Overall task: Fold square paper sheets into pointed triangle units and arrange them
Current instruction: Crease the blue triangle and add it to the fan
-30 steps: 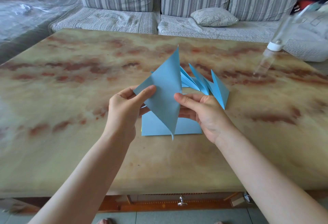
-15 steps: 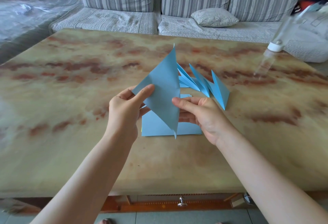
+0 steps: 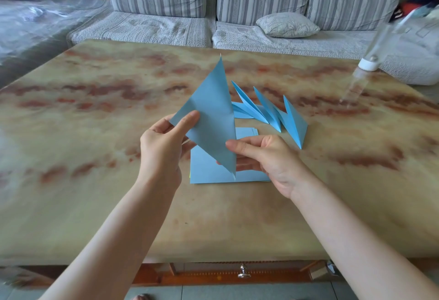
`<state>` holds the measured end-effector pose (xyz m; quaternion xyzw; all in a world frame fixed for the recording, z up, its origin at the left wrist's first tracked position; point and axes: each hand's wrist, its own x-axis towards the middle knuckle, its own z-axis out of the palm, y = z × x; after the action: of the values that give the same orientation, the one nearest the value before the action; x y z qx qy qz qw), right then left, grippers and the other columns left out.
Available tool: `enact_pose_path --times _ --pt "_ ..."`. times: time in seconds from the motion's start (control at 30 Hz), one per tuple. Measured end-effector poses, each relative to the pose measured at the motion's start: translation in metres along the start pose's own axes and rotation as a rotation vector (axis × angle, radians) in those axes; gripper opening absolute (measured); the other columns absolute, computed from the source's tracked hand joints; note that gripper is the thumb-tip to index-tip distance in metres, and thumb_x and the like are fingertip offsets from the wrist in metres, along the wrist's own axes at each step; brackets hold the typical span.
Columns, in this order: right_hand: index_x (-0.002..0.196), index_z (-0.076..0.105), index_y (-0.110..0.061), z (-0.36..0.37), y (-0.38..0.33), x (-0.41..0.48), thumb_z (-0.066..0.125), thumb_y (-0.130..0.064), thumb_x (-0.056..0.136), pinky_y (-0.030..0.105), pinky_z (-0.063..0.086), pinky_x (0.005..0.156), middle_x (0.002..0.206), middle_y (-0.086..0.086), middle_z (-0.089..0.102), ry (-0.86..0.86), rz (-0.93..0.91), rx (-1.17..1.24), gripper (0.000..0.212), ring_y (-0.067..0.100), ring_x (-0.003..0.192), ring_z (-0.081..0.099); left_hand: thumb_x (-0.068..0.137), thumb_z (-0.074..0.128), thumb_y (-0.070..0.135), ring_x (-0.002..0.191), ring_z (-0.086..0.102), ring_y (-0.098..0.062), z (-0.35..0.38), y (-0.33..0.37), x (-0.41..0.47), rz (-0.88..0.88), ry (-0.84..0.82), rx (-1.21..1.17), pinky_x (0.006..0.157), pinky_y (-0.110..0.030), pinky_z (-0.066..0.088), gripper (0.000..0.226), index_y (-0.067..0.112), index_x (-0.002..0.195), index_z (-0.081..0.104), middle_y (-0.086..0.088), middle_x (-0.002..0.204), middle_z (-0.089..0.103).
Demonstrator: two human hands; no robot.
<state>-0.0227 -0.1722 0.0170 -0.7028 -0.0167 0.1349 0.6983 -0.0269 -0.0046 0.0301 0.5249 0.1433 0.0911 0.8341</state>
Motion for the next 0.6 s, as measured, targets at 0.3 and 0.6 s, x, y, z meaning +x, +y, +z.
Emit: enact_pose_path --times 0.3,0.6 --pt "0.095 0.073 0.001 0.0015 -0.0029 -0.0045 0.071 -0.026 0.078 0.027 0.057 0.078 0.091 0.016 0.074 -0.063 -0.001 0.0 0.032 0.028 0.092 0.071 0.083 0.071 0.011 0.059 0.064 -0.008 -0.002 0.0008 0.0014 0.0 0.021 -0.015 0.055 -0.015 0.05 0.006 0.01 0.088 0.068 -0.002 0.081 0.07" --pt "0.093 0.073 -0.001 0.0014 -0.0036 -0.0056 0.071 -0.024 0.079 0.027 0.057 0.077 0.091 0.013 0.075 -0.078 -0.001 -0.025 0.027 0.024 0.089 0.072 0.083 0.071 0.013 0.065 0.062 -0.011 -0.0032 0.0013 0.0022 -0.024 0.024 -0.038 0.057 -0.015 0.05 0.004 0.013 0.087 0.069 0.0 0.081 0.07"
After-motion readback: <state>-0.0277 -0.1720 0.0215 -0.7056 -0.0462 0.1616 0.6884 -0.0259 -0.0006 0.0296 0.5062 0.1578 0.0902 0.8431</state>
